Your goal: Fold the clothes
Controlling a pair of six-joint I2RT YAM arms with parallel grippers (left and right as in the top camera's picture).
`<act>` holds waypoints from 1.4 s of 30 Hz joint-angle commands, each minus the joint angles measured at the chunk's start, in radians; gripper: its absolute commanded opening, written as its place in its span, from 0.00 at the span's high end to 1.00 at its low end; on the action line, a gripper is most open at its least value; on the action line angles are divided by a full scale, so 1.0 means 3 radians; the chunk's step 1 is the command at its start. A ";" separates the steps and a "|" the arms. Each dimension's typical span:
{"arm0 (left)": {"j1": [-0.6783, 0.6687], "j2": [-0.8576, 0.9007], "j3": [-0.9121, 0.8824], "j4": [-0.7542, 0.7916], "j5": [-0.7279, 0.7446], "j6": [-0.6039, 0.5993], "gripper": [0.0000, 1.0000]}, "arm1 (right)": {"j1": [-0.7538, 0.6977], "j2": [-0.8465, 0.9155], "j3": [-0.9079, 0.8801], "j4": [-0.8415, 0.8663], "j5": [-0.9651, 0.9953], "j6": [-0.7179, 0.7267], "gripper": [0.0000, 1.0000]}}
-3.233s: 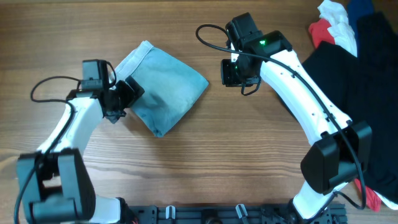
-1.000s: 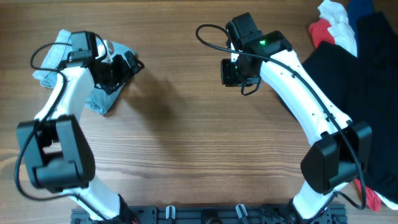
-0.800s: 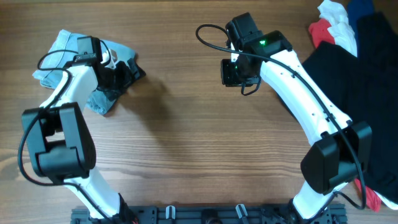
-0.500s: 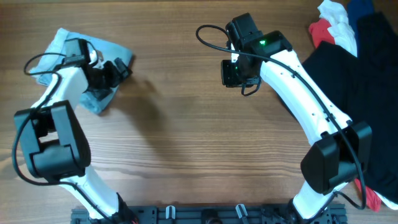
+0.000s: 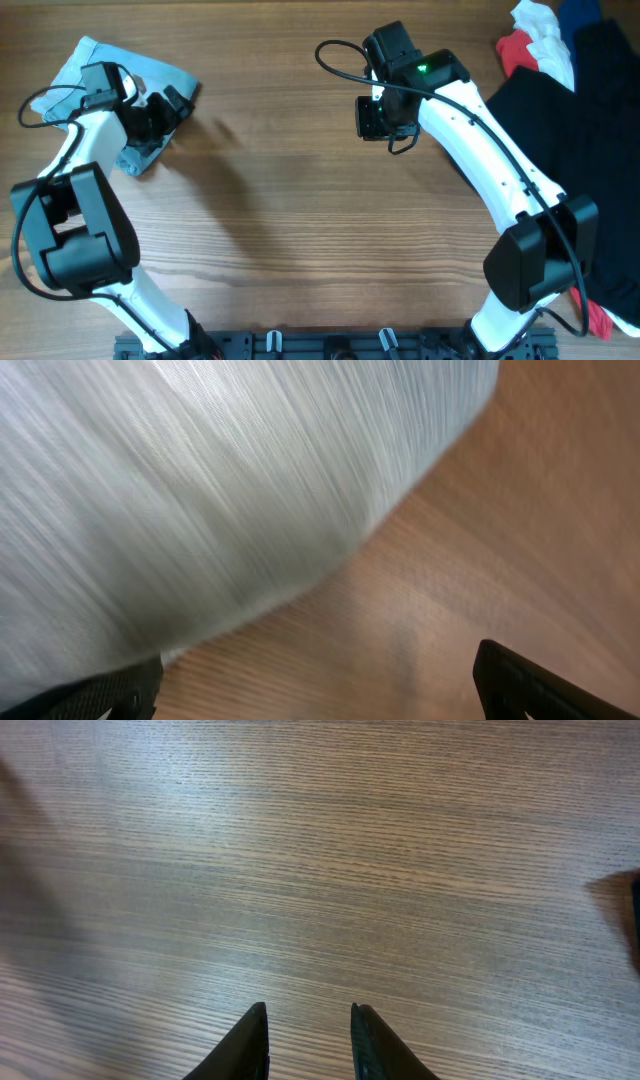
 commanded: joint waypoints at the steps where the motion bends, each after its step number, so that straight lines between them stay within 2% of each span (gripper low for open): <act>1: -0.0196 0.0023 0.0019 -0.0257 0.0118 0.0055 0.00 | 0.0013 -0.0045 0.0058 -0.0001 -0.0025 -0.0041 0.72; 2: -0.0266 0.0015 0.0023 -0.0387 0.0118 0.0055 0.00 | 0.0013 -0.0045 0.0058 0.0010 -0.0025 -0.0036 0.72; 3: -0.0334 -0.0008 0.0023 -0.0483 0.0113 0.0070 0.00 | 0.0013 -0.0045 0.0058 0.0036 -0.0025 -0.0034 0.64; 5: -0.0502 -0.0065 0.0024 -0.0608 0.0024 0.0118 0.00 | 0.0010 -0.0045 0.0058 0.0111 -0.0028 -0.0025 0.59; 6: -0.0601 -0.0097 0.0024 -0.0650 -0.0045 0.0142 0.00 | 0.0004 -0.0045 0.0058 0.0151 -0.0031 0.0010 0.54; 12: -0.1233 -0.0233 0.0121 -0.0799 -0.0540 0.0175 0.00 | -0.0145 -0.0045 0.0058 0.0357 -0.0270 0.0064 0.38; 15: -0.1400 -0.0233 0.0270 -0.0757 -0.0832 0.0367 0.00 | -0.0280 -0.0045 0.0058 0.0320 -0.0361 0.0029 0.37; 18: -0.1399 -0.0233 0.0327 -0.0449 -0.1175 0.0404 0.00 | -0.0376 -0.0045 0.0058 0.0253 -0.0444 -0.0113 0.37; 23: -0.1204 -0.0145 0.0327 0.0020 -0.1179 0.0493 0.00 | -0.0395 -0.0045 0.0058 0.0145 -0.0404 -0.0184 0.37; 27: -0.1005 0.0047 0.0327 0.0333 -0.0998 0.0601 0.00 | -0.0395 -0.0045 0.0058 0.0144 -0.0404 -0.0184 0.37; 37: -0.0726 0.0496 0.0328 0.0827 -0.0905 0.0670 0.00 | -0.0395 -0.0045 0.0058 0.0146 -0.0406 -0.0128 0.38; 42: -0.0635 0.0538 0.0328 0.1104 -0.0949 0.0675 0.00 | -0.0395 -0.0045 0.0058 0.0142 -0.0406 -0.0122 0.37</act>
